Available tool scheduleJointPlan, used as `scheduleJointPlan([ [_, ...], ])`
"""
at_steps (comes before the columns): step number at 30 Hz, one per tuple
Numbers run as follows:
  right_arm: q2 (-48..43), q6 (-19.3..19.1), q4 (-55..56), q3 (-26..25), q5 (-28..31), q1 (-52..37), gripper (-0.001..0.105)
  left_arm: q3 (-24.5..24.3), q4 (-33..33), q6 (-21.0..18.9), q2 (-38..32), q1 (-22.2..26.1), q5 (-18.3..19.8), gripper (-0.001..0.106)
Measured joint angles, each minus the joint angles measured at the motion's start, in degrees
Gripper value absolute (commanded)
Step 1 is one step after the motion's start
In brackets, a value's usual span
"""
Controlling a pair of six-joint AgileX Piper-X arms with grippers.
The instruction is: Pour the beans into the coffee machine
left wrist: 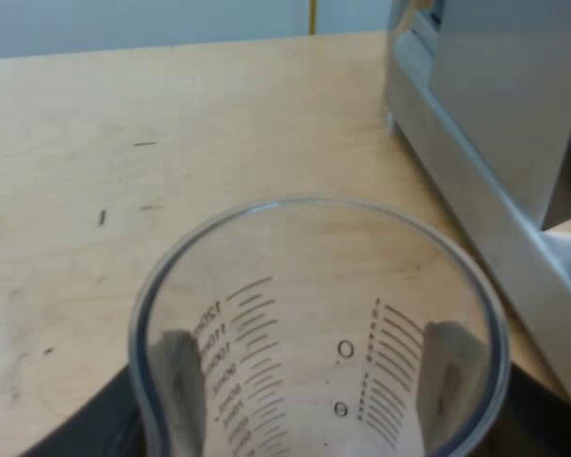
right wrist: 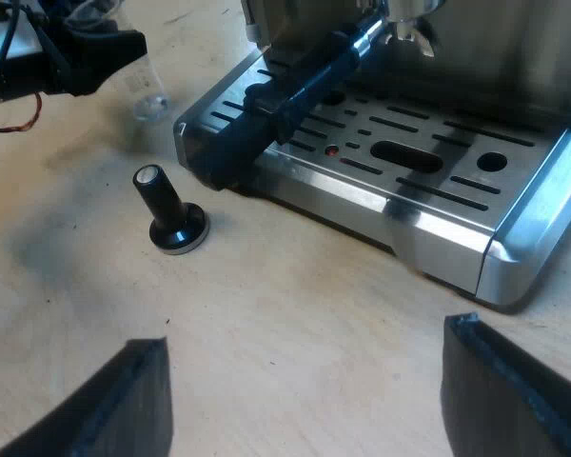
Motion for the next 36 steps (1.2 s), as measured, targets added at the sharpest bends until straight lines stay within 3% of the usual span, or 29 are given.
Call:
scheduleJointPlan([
  [12,0.0,0.0,-0.2,0.0,0.0,0.0,0.062,0.0,-1.2,0.0,1.1,0.0,0.5,0.030],
  [19,0.0,-0.1,-0.2,0.0,0.0,0.0,0.062,0.0,-1.2,0.0,1.1,0.0,1.6,0.057],
  [28,0.0,-0.3,-0.2,0.0,0.0,0.0,0.062,0.0,-1.2,0.0,1.1,0.0,1.7,0.062],
  [36,0.0,-0.4,-0.2,0.0,0.0,0.0,0.062,0.0,-1.2,-0.1,1.1,0.0,2.0,0.086],
])
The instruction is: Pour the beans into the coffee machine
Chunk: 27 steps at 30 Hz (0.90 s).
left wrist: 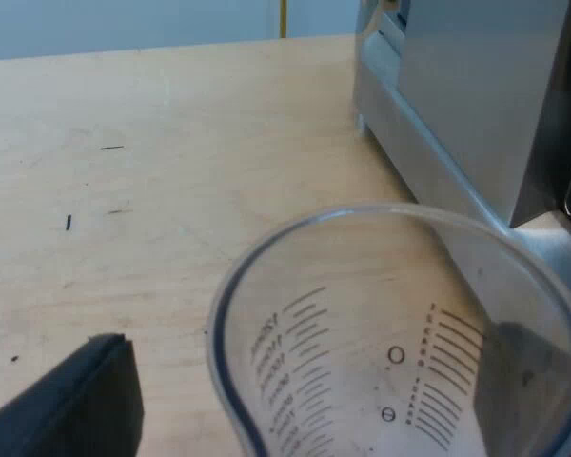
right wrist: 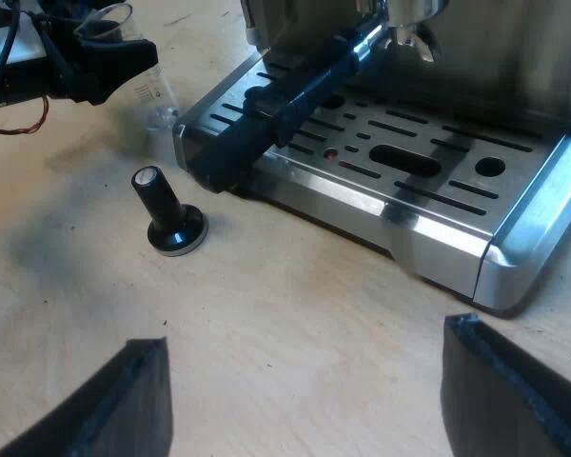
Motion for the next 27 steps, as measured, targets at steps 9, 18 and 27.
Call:
scheduleJointPlan([
  [9,0.0,0.0,0.0,0.0,0.0,0.0,0.062,0.0,0.0,-1.2,0.0,0.0,4.0,0.086],
  [18,0.0,0.0,0.0,0.0,0.0,0.0,0.062,0.7,-1.7,-2.4,0.0,0.0,4.2,0.086],
  [27,0.0,0.0,0.0,0.0,0.0,0.0,0.062,1.0,-1.7,-2.4,0.0,0.0,-0.4,0.086],
])
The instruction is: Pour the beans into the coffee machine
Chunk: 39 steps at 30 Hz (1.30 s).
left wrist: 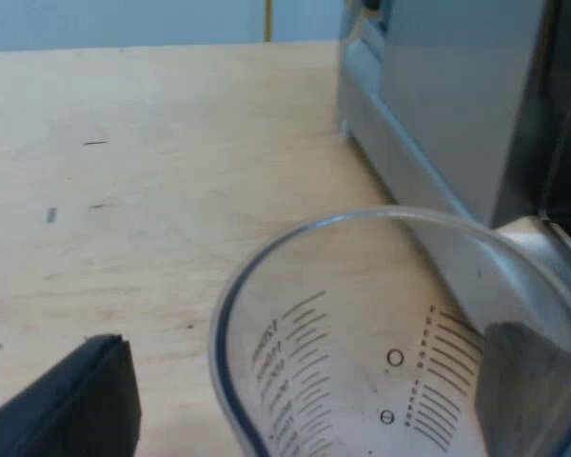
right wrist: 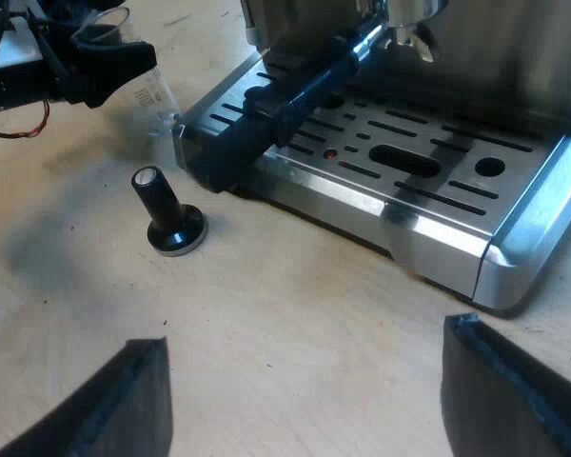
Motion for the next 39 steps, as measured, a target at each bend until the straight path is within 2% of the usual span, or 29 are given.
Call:
scheduleJointPlan([
  [3,0.0,0.0,0.0,0.0,0.0,0.0,0.062,0.0,0.0,0.5,0.0,0.0,-1.8,0.086],
  [6,0.0,0.0,0.0,0.0,0.0,0.0,0.062,0.0,0.0,0.9,0.0,0.0,-2.0,0.086],
  [10,0.0,0.0,0.0,0.0,0.0,0.0,0.062,0.0,0.4,0.9,0.0,0.0,-0.2,0.086],
  [14,0.0,0.0,0.0,0.0,0.0,0.0,0.062,0.0,1.8,1.0,0.0,0.0,-0.1,0.086],
  [19,0.0,0.0,0.0,0.0,0.0,0.0,0.062,0.0,0.3,1.1,0.0,0.0,0.1,0.086],
  [26,0.0,0.0,0.0,0.0,0.0,0.0,0.062,0.7,0.0,1.0,-0.5,0.0,2.4,0.086],
  [29,0.0,0.0,0.0,0.0,0.0,0.0,0.062,4.1,0.2,1.0,-5.6,0.0,0.0,0.086],
  [32,0.0,0.0,0.0,0.0,0.0,0.0,0.062,5.4,-0.1,1.0,-11.3,0.0,-0.7,0.086],
  [39,0.0,0.0,0.0,0.0,0.0,0.0,0.062,5.9,5.5,1.0,-21.6,0.0,-0.7,0.086],
])
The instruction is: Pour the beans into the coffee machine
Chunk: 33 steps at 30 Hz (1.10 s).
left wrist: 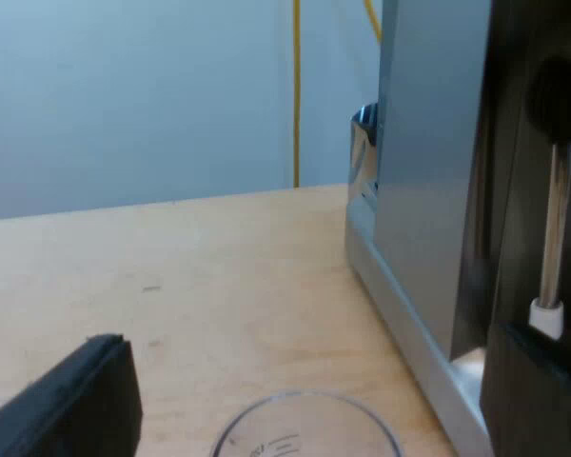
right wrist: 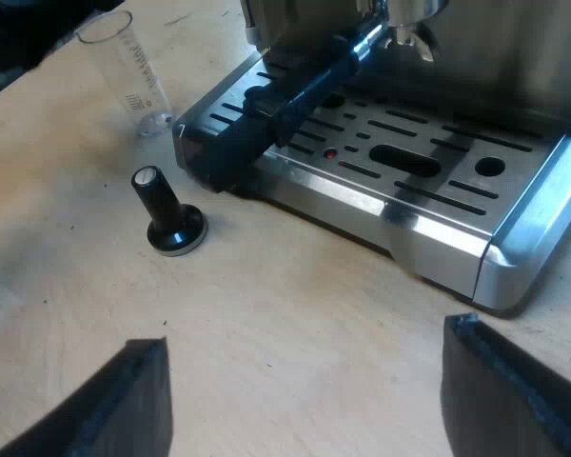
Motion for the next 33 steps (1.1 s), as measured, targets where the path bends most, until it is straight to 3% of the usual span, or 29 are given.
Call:
scheduleJointPlan([
  [6,0.0,0.2,0.0,0.0,0.0,0.0,0.062,0.0,7.7,0.0,-11.1,0.0,0.0,0.086],
  [12,0.0,0.4,0.0,0.0,0.0,0.0,0.062,-1.0,20.0,0.0,-23.1,0.0,-1.0,0.086],
  [17,0.0,2.7,0.0,0.0,0.5,0.0,0.062,-5.0,34.1,0.0,-32.1,0.0,-1.4,0.086],
  [21,0.0,5.4,0.0,0.0,2.8,0.0,0.062,-9.0,41.8,0.0,-36.8,0.0,-1.5,0.086],
  [29,0.0,5.6,0.0,0.0,3.7,0.0,0.062,-16.4,60.1,0.3,-45.1,0.0,-1.7,0.086],
  [33,0.0,5.6,0.0,0.0,3.9,0.0,0.062,-18.1,65.2,0.3,-47.7,0.0,-1.8,0.086],
])
